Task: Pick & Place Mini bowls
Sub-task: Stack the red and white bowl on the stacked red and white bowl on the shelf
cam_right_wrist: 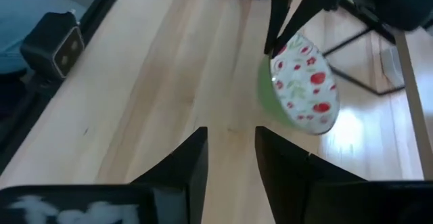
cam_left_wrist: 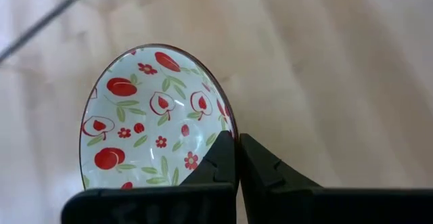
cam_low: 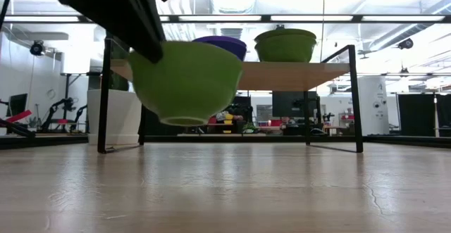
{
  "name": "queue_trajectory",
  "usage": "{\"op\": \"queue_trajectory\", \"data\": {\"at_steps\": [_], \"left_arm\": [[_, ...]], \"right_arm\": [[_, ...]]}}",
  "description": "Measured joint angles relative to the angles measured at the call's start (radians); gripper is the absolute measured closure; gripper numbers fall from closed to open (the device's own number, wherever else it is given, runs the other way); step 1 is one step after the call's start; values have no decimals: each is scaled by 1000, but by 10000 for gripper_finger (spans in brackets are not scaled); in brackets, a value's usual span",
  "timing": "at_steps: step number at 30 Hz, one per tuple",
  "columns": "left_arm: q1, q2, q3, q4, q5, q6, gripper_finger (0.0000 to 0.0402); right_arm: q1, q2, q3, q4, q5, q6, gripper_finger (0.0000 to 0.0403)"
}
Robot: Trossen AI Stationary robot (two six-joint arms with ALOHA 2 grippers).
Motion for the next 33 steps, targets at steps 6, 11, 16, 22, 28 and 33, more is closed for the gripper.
{"op": "queue_trajectory", "data": {"at_steps": [6, 11, 16, 22, 28, 33], "left_arm": [[-14, -1, 34, 1, 93, 13, 401], [-33, -11, 77, 16, 127, 45, 401], [-44, -13, 132, 11, 222, 77, 401], [-44, -13, 175, 11, 244, 110, 401], [-43, -13, 212, 10, 249, 151, 401], [-43, -14, 234, 7, 250, 184, 401]], "right_arm": [[-45, 0, -15, 53, -82, -100, 264], [-71, 0, -39, 116, -97, -170, 259], [-79, 0, -49, 179, -98, -221, 266], [-81, 0, -49, 217, -121, -240, 268], [-84, 0, -51, 254, -151, -261, 267], [-86, 0, -51, 262, -153, -269, 268]]}}
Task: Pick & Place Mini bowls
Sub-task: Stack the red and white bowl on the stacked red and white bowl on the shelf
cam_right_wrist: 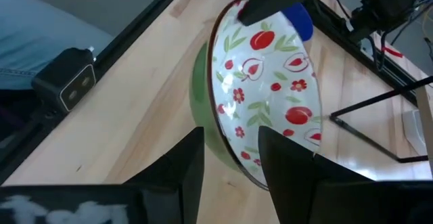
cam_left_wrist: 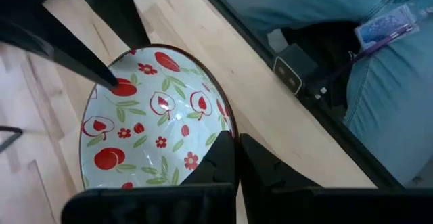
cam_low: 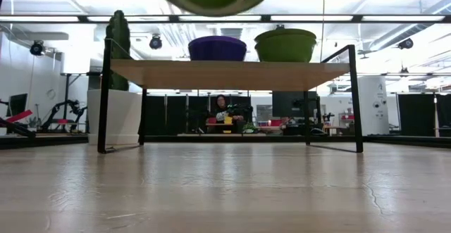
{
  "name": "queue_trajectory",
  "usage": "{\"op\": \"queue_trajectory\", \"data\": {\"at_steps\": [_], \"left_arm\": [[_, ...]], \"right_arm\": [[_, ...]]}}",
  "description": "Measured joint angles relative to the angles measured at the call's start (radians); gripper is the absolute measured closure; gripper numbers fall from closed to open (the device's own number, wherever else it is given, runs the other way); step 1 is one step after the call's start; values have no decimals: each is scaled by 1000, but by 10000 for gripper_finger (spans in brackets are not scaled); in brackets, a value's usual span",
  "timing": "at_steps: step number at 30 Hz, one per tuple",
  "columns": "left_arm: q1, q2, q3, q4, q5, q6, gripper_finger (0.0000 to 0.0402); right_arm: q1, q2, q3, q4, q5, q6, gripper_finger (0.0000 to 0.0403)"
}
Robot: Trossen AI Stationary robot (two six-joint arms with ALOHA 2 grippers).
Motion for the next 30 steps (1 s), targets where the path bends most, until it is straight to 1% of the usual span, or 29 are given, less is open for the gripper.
{"op": "queue_trajectory", "data": {"at_steps": [4, 8, 11, 15, 19, 24, 26, 30], "left_arm": [[1, -1, 16, 1, -1, 30, 401], [2, -1, 26, -4, -4, 56, 401], [3, -1, 28, -8, -5, 56, 401], [5, -1, 27, -8, -4, 57, 401], [7, -1, 30, -10, -2, 81, 401], [12, -1, 69, -37, -17, 172, 401], [17, -1, 85, -49, -33, 177, 401], [26, -1, 123, -67, -51, 158, 393]], "right_arm": [[-2, 0, 0, 0, -1, 0, 271], [-6, 0, 0, 6, -45, -7, 279], [-7, 0, 1, 7, -53, -8, 289], [-10, 0, 1, 7, -86, -11, 309], [-20, 0, 1, 5, -134, -13, 341], [-31, 0, 2, 5, -173, -52, 380], [-33, 0, 6, 6, -184, -55, 388], [-35, -1, 13, 5, -183, -49, 392]]}}
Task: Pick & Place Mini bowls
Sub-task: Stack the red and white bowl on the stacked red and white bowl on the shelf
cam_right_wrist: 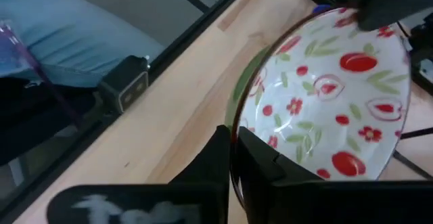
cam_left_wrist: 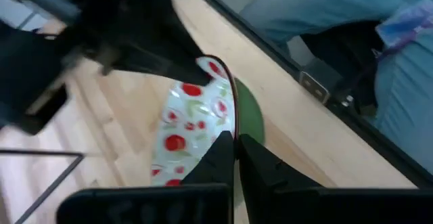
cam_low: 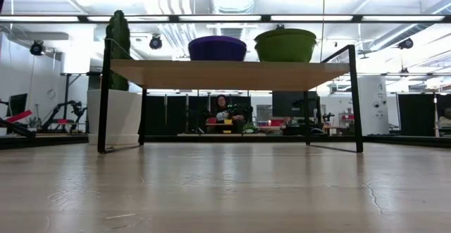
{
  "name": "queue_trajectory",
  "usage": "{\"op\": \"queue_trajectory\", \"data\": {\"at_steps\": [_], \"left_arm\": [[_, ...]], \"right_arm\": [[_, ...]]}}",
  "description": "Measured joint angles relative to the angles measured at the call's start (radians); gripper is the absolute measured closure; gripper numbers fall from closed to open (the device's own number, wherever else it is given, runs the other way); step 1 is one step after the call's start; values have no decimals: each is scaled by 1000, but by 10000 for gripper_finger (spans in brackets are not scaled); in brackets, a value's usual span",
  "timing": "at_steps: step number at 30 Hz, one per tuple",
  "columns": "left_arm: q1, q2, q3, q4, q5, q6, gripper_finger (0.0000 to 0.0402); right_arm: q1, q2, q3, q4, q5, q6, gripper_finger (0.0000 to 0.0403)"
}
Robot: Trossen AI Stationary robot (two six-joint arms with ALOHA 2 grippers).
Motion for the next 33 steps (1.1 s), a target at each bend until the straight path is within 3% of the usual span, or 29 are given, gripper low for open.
{"op": "queue_trajectory", "data": {"at_steps": [9, 15, 22, 33], "left_arm": [[2, -2, 66, -17, -119, -63, 348], [0, -7, 107, -36, -212, -62, 340], [-7, -45, 124, -34, -377, -115, 339], [-21, -51, 117, -64, -440, -168, 339]], "right_arm": [[-7, 1, 14, -10, 71, 11, 394], [-16, 1, 14, -47, 89, 38, 394], [-18, 0, 41, -217, 338, 105, 394], [-17, -2, 94, -332, 700, 107, 394]]}}
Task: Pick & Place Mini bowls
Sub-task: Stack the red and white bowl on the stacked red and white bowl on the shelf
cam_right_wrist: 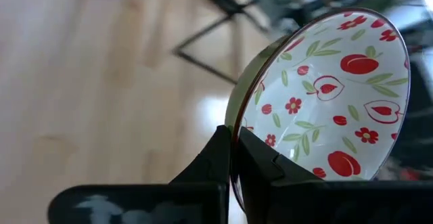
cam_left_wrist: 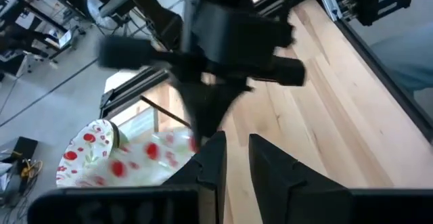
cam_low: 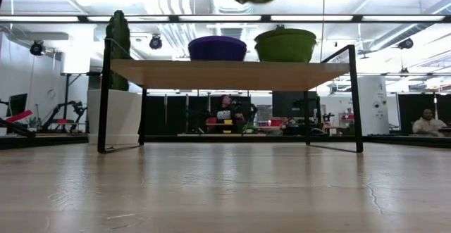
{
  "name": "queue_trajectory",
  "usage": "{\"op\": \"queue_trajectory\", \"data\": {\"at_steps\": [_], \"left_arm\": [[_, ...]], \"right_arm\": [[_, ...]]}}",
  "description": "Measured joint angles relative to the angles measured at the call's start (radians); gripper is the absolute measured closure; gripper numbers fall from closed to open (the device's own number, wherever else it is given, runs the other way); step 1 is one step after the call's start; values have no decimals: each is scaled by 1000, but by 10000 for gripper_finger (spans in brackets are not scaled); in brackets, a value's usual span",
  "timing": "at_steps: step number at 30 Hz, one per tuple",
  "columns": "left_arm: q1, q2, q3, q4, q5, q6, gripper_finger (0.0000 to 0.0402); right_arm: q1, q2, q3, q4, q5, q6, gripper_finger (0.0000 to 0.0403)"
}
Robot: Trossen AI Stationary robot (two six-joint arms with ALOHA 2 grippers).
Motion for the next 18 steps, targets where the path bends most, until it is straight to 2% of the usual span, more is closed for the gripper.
{"op": "queue_trajectory", "data": {"at_steps": [3, 7, 13, 18], "left_arm": [[-1, 0, -1, -16, 0, -17, 339], [-6, 0, -13, -18, 5, -38, 339], [-18, -8, -88, 98, 74, -19, 339], [-29, -60, -243, 291, 152, 21, 339]], "right_arm": [[0, 0, 21, -33, 97, 0, 394], [-2, 0, 58, -77, 167, 0, 394], [-16, 0, 126, -165, 176, 6, 394], [-30, 0, 185, -272, 179, 57, 394]]}}
